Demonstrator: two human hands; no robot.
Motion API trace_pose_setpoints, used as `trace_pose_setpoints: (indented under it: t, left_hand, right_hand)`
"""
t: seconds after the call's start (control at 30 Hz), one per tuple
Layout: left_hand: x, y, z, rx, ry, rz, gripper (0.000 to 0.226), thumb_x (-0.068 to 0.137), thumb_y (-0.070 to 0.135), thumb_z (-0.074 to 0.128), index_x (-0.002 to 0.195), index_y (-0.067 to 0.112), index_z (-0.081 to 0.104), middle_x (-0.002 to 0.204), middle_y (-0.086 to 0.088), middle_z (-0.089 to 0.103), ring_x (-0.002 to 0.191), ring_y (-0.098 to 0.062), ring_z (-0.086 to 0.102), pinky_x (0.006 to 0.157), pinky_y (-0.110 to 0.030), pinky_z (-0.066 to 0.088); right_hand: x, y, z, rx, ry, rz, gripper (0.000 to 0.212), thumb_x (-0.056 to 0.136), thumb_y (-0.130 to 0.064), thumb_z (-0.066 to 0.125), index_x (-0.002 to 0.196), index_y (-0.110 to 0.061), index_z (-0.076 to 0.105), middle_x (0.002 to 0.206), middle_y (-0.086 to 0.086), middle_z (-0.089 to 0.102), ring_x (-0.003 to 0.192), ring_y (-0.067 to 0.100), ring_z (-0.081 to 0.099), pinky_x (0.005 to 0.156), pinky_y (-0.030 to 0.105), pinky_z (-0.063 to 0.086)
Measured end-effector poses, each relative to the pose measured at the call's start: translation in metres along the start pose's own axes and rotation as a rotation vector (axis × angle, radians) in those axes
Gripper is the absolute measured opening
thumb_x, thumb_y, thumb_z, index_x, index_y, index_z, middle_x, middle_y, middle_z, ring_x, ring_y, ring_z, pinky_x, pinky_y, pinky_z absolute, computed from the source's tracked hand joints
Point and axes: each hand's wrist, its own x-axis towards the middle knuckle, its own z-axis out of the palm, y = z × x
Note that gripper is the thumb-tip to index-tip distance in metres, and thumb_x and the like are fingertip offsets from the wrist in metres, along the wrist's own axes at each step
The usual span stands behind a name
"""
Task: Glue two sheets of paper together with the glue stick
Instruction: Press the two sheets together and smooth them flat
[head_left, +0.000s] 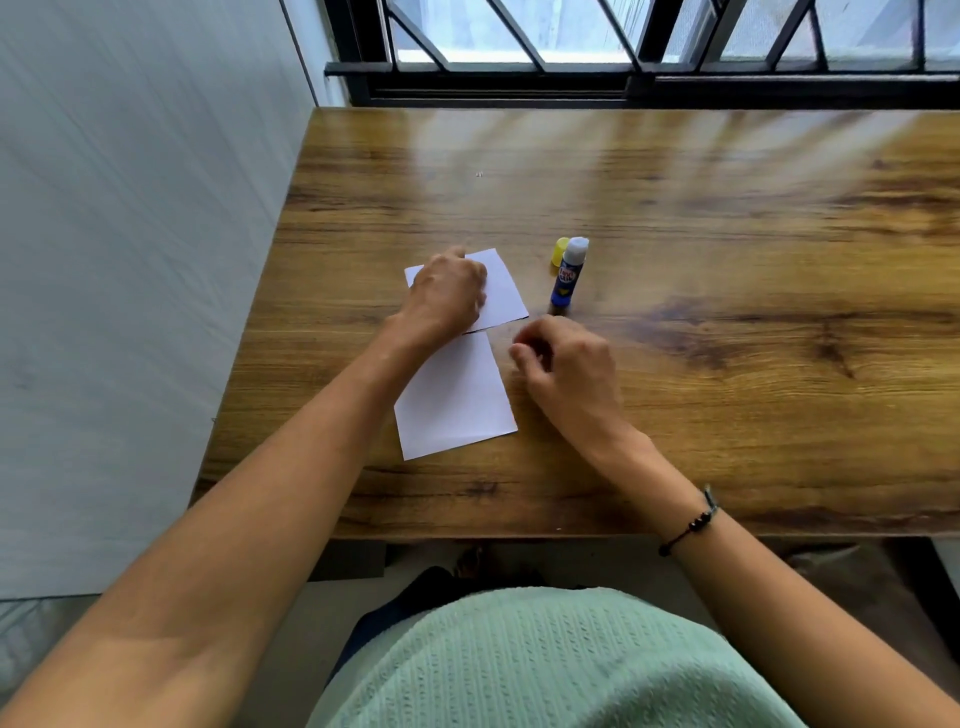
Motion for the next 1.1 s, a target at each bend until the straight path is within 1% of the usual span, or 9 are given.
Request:
trace_pose_setpoints:
  t: [0.13, 0.27, 0.4, 0.57, 0.7, 0.8, 0.9, 1.0, 1.1]
  left_hand:
    - [0.002, -0.001, -0.007, -0.028, -0.056, -0.027, 0.019, 0.085, 0.013, 0.054, 0.1, 0.005, 0.063, 0.113, -0.017, 0.052, 0.102, -0.034, 0.053, 0.073, -0.027, 0.034]
    - [0.001, -0.001, -0.009, -0.025, -0.068, -0.019, 0.021, 0.086, 0.012, 0.051, 0.103, 0.006, 0.063, 0.11, -0.018, 0.052, 0.099, -0.032, 0.054, 0.07, -0.028, 0.033]
    - [0.0, 0.0, -0.008, -0.017, -0.055, -0.011, 0.021, 0.086, 0.014, 0.051, 0.103, 0.007, 0.063, 0.11, -0.017, 0.052, 0.099, -0.033, 0.054, 0.07, -0.027, 0.032]
    - [-0.003, -0.002, -0.008, -0.008, -0.054, 0.004, 0.023, 0.086, 0.014, 0.051, 0.105, 0.007, 0.063, 0.111, -0.017, 0.052, 0.099, -0.033, 0.054, 0.07, -0.027, 0.031]
    - [-0.007, -0.005, -0.009, -0.024, -0.07, 0.012, 0.024, 0.085, 0.012, 0.051, 0.105, 0.007, 0.063, 0.11, -0.018, 0.053, 0.098, -0.034, 0.054, 0.074, -0.03, 0.039]
    - [-0.013, -0.007, -0.011, -0.023, -0.09, 0.009, 0.024, 0.085, 0.012, 0.053, 0.107, 0.009, 0.063, 0.108, -0.016, 0.053, 0.098, -0.033, 0.054, 0.08, -0.032, 0.042]
    - [-0.024, -0.009, -0.012, -0.025, -0.102, 0.013, 0.024, 0.085, 0.011, 0.053, 0.107, 0.007, 0.063, 0.107, -0.016, 0.053, 0.096, -0.032, 0.055, 0.081, -0.032, 0.045]
    - [-0.04, -0.01, -0.012, -0.027, -0.085, 0.021, 0.023, 0.087, 0.011, 0.051, 0.106, 0.007, 0.063, 0.104, -0.014, 0.054, 0.093, -0.031, 0.055, 0.076, -0.03, 0.042]
    - [-0.057, -0.01, -0.014, -0.024, -0.094, 0.006, 0.021, 0.086, 0.014, 0.051, 0.102, 0.009, 0.063, 0.097, -0.011, 0.052, 0.091, -0.029, 0.054, 0.074, -0.03, 0.041]
  right_hand:
    - [0.017, -0.016, 0.013, -0.215, -0.282, -0.003, 0.047, 0.078, -0.046, 0.064, 0.11, -0.013, 0.055, 0.105, 0.007, 0.057, 0.096, 0.022, 0.052, 0.073, 0.035, 0.044]
    - [0.021, -0.024, 0.019, -0.363, -0.427, -0.034, 0.061, 0.071, -0.048, 0.068, 0.116, -0.014, 0.045, 0.112, 0.008, 0.049, 0.107, 0.026, 0.046, 0.072, 0.034, 0.035]
    - [0.024, -0.029, 0.018, -0.388, -0.524, -0.002, 0.062, 0.072, -0.045, 0.069, 0.119, -0.015, 0.043, 0.115, 0.008, 0.047, 0.109, 0.025, 0.044, 0.074, 0.034, 0.035]
    - [0.015, -0.03, 0.017, -0.357, -0.518, -0.005, 0.042, 0.076, -0.034, 0.066, 0.108, -0.014, 0.047, 0.109, 0.007, 0.048, 0.105, 0.025, 0.045, 0.074, 0.034, 0.037]
    - [0.007, -0.023, 0.009, -0.116, -0.421, 0.067, 0.03, 0.074, -0.013, 0.064, 0.092, -0.019, 0.04, 0.088, 0.004, 0.053, 0.082, 0.025, 0.052, 0.063, 0.035, 0.041]
    - [0.009, -0.01, -0.012, 0.303, -0.454, 0.289, 0.043, 0.075, -0.006, 0.066, 0.104, -0.025, 0.04, 0.098, 0.01, 0.058, 0.088, 0.025, 0.059, 0.074, 0.04, 0.054]
    - [0.009, 0.001, -0.035, 0.694, -0.405, 0.438, 0.057, 0.075, 0.002, 0.068, 0.116, -0.025, 0.038, 0.102, 0.012, 0.058, 0.091, 0.025, 0.062, 0.072, 0.033, 0.057]
    - [0.007, 0.004, -0.046, 0.843, -0.347, 0.483, 0.055, 0.076, 0.002, 0.066, 0.12, -0.019, 0.043, 0.103, 0.011, 0.061, 0.093, 0.026, 0.063, 0.069, 0.033, 0.058]
    - [0.002, 0.002, -0.047, 0.926, -0.278, 0.479, 0.042, 0.077, 0.002, 0.064, 0.113, -0.015, 0.05, 0.097, 0.005, 0.062, 0.087, 0.019, 0.064, 0.062, 0.026, 0.057]
